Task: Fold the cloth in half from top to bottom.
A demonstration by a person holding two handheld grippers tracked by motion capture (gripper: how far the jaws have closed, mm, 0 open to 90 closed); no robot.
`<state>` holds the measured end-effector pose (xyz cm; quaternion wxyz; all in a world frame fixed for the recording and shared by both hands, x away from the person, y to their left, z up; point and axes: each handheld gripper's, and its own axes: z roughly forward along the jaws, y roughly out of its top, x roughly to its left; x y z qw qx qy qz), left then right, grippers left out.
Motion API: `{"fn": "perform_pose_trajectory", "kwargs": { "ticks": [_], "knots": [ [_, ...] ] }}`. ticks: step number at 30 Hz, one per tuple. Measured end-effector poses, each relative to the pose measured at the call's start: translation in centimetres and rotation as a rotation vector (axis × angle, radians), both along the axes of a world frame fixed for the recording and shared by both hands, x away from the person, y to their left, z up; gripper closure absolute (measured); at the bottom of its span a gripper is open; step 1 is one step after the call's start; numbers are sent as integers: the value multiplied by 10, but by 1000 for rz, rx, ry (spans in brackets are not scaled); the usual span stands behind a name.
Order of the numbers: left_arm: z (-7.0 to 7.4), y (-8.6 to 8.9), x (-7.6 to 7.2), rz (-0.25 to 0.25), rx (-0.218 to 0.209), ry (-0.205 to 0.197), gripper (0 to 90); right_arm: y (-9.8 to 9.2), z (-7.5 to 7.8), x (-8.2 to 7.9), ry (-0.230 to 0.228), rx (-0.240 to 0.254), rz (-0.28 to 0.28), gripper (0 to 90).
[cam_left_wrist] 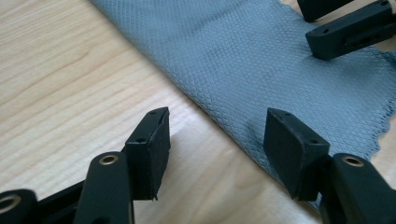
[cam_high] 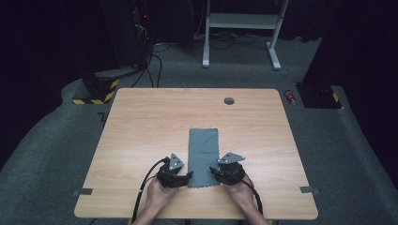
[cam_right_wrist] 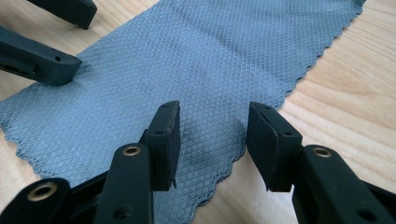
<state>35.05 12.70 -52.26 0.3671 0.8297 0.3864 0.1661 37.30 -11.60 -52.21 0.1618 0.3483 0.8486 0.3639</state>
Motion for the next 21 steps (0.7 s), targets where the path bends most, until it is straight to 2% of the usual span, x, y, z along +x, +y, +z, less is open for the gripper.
{"fn": "perform_pose_trajectory", "kwargs": {
  "ticks": [6, 8, 10, 11, 12, 15, 21],
  "knots": [
    [1, 4, 7, 14, 11, -1, 405, 3, -1, 4, -3, 10, -12, 548],
    [1, 6, 4, 17, 3, 1, 409, 2, 0, 4, -2, 6, -10, 552],
    [1, 10, -1, 4, -36, 20, 408, -1, 3, 0, -2, 17, -2, 566],
    [1, 10, -1, 4, -36, 20, 408, -1, 3, 0, -2, 17, -2, 566],
    [2, 12, -5, -6, -53, 25, 408, -2, 4, -2, 5, 27, -2, 572],
    [7, 13, -13, -43, -45, -5, 407, -7, 10, -13, -14, 41, 34, 603],
    [11, 10, -28, -111, -54, -15, 410, -17, 9, -35, -31, 59, 76, 644]
  ]
}}
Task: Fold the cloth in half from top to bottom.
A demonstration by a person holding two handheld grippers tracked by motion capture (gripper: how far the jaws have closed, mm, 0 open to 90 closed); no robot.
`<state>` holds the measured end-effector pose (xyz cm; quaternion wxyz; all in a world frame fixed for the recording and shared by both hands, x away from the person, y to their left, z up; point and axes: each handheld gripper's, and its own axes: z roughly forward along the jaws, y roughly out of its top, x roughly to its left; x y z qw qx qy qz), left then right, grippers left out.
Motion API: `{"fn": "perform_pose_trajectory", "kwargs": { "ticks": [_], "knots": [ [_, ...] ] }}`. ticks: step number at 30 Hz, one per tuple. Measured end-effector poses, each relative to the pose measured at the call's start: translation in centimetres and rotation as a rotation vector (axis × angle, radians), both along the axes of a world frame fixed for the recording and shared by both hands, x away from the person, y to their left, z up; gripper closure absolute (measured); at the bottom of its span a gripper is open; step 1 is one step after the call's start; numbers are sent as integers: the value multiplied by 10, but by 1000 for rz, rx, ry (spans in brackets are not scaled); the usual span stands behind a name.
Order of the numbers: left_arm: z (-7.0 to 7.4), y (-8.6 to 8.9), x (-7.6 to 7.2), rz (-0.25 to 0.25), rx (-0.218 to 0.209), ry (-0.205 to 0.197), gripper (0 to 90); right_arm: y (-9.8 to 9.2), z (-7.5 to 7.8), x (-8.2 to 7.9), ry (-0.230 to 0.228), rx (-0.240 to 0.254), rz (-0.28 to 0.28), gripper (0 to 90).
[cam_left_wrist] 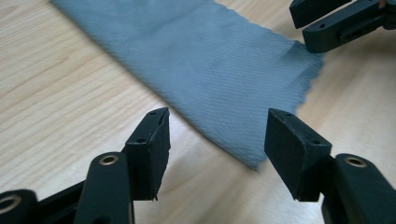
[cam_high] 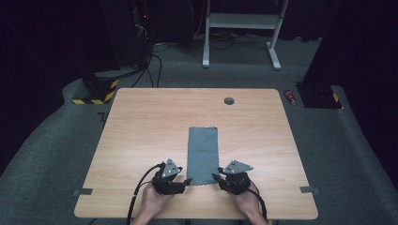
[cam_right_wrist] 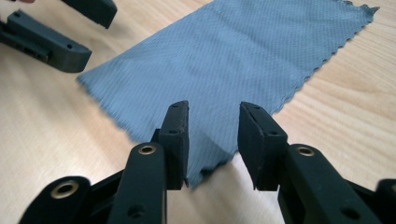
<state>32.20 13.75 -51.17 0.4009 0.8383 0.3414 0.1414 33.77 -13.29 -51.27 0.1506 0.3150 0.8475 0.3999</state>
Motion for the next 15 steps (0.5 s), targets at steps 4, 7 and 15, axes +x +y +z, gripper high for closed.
{"fn": "perform_pose_trajectory", "kwargs": {
  "ticks": [4, 7, 15],
  "knots": [
    [1, -1, -3, -11, 0, 2, 418, -5, -1, -8, 2, 14, 11, 657],
    [2, -2, 1, 0, -5, 9, 423, -7, -1, -8, 6, 15, 14, 675],
    [14, 0, 58, 124, -27, 53, 436, -6, 12, 32, 29, 49, -70, 721]
  ]
}}
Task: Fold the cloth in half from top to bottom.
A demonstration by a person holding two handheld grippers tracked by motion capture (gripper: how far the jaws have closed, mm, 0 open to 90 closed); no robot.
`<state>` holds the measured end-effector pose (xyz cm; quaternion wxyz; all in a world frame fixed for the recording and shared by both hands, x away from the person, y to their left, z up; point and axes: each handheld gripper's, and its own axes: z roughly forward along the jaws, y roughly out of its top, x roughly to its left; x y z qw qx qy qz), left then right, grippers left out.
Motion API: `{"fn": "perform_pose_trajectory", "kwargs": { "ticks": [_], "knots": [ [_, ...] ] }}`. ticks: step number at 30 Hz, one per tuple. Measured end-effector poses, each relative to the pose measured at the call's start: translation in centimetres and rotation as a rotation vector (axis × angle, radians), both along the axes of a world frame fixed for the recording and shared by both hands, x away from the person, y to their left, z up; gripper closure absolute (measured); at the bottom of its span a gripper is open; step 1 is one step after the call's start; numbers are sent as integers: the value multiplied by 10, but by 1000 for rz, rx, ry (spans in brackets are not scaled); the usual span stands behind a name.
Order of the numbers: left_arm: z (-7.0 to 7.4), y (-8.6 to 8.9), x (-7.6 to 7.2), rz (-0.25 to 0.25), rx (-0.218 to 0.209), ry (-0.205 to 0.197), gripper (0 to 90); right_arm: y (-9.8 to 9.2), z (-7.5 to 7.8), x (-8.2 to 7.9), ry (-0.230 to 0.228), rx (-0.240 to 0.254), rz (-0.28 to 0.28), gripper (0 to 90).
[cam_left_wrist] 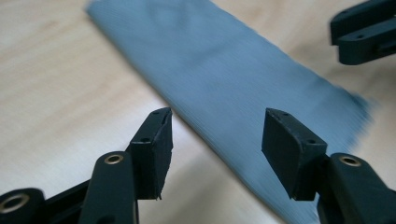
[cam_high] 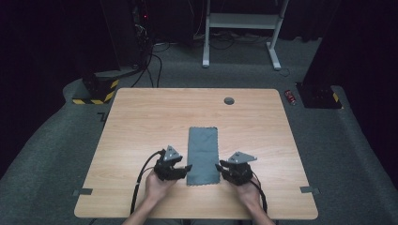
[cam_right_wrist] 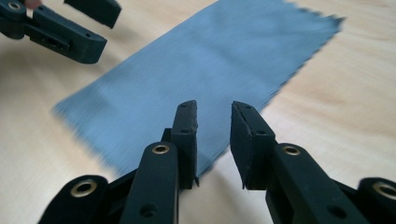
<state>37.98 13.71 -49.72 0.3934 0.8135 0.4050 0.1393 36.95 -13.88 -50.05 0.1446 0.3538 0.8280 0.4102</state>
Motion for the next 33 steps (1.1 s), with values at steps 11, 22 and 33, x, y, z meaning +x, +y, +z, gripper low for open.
{"fn": "perform_pose_trajectory", "kwargs": {
  "ticks": [11, 22, 33],
  "knots": [
    [8, -10, 78, 114, -5, 44, 433, 8, 8, 77, 85, 28, -125, 737],
    [-1, -20, 120, 191, 27, 99, 423, 16, 0, 123, 139, 8, -218, 695],
    [-10, -17, 135, 260, -8, 136, 423, 29, -8, 144, 154, -19, -274, 656]
  ]
}}
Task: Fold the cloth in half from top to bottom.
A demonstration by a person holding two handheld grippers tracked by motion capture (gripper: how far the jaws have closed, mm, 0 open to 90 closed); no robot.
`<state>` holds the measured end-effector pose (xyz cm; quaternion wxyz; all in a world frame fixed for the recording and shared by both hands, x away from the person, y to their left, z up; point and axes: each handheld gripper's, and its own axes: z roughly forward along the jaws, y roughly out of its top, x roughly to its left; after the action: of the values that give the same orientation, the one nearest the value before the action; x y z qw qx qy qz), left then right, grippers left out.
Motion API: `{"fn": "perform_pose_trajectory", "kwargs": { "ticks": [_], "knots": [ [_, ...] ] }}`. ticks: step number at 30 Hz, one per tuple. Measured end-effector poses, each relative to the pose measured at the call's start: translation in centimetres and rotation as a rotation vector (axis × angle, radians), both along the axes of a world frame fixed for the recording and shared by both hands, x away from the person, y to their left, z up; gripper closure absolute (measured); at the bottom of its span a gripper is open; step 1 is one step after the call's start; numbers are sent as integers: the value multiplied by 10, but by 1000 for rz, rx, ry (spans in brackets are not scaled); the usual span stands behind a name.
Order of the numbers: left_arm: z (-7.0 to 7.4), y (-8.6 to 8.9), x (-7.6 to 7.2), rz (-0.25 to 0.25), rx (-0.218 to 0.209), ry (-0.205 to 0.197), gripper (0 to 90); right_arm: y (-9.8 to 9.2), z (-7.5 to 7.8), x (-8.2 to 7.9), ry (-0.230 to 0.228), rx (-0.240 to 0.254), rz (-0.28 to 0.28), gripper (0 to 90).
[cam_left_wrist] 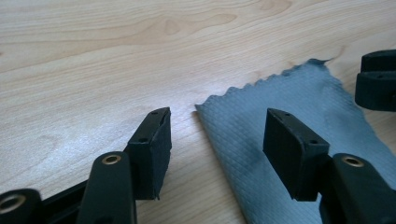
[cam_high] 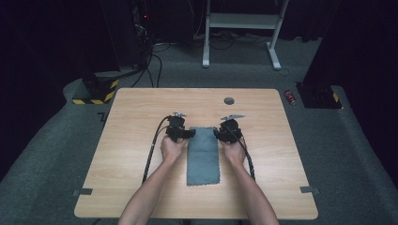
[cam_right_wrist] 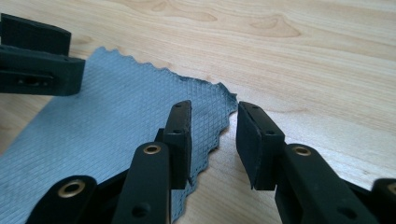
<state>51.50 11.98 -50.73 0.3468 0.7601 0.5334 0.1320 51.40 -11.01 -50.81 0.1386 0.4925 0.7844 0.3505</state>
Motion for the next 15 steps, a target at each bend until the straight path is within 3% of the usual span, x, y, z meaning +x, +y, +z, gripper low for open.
{"fn": "perform_pose_trajectory", "kwargs": {
  "ticks": [2, 4, 9, 15],
  "knots": [
    [0, -2, 1, -8, 15, -8, 427, 1, -3, 3, 22, -7, -8, 645],
    [1, -5, 2, -17, 32, -6, 429, 1, -2, 5, 22, 10, -21, 640],
    [2, -9, 4, -15, 56, 3, 454, 7, 3, 12, -2, -12, -41, 636],
    [-2, -13, 5, -26, 81, 6, 497, 7, -6, 16, 1, -20, -65, 631]
  ]
}}
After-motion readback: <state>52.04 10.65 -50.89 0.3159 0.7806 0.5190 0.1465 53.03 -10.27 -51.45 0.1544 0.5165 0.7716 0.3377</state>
